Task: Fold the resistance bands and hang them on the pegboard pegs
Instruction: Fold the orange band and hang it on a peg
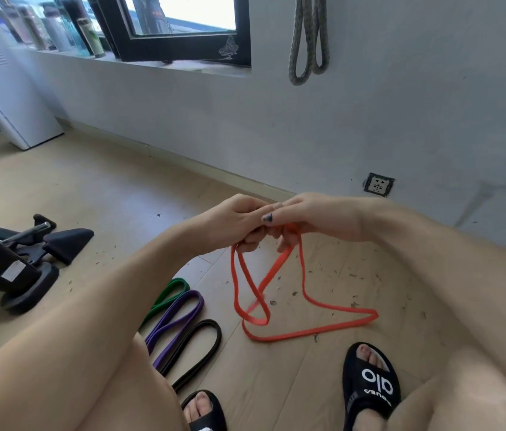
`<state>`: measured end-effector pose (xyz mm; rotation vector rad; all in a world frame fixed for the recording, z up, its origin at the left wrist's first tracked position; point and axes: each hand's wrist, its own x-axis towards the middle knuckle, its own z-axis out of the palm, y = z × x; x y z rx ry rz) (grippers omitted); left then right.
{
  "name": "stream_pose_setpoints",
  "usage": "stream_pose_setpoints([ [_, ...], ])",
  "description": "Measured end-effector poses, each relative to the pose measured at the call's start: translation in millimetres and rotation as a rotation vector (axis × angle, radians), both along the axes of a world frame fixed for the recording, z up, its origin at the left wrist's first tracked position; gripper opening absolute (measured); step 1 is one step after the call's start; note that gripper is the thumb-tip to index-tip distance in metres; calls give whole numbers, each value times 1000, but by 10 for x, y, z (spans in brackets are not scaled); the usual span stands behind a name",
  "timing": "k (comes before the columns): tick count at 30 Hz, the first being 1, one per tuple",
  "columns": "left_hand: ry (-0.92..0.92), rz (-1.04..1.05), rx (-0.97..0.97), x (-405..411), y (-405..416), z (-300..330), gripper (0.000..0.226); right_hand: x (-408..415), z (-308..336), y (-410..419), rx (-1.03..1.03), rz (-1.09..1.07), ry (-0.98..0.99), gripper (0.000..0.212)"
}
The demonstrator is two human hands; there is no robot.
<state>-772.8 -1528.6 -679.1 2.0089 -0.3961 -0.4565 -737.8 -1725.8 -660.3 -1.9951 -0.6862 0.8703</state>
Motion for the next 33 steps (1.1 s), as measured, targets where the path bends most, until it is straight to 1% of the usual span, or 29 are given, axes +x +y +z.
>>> stream_pose_setpoints([
  [1,0,12,-3,5,35,3,47,2,26,-2,6,-24,-32,23],
  [2,-7,26,3,8,75,11,48,6,54,-20,10,-39,-65,17],
  [4,-25,41,32,17,153,16,51,23,90,-80,15,-58,-120,14],
  [10,-57,55,62,41,362,-36,48,97,152,-290,39,-127,-163,18],
  [13,-51,136,145,72,530,-98,49,145,157,-394,18,-172,-159,20],
  [17,-21,217,176,73,682,-174,53,156,166,-498,-1,-192,-127,25],
  [19,8,170,234,47,646,-211,55,125,157,-456,2,-179,-126,30],
  [22,32,47,328,2,533,-232,54,96,171,-373,50,-157,-149,33],
  [24,8,36,266,1,489,-217,52,68,187,-316,47,-126,-169,32],
  [27,-43,25,66,14,407,-180,49,6,162,-201,-4,-69,-194,29],
  [29,-70,-1,-19,13,319,-187,39,-18,140,-129,-36,-48,-208,29],
  [32,-130,-28,8,30,199,-208,14,-25,103,-53,-55,-35,-229,28],
  [33,-151,-27,40,26,159,-195,10,-21,91,-46,-53,-35,-235,29],
])
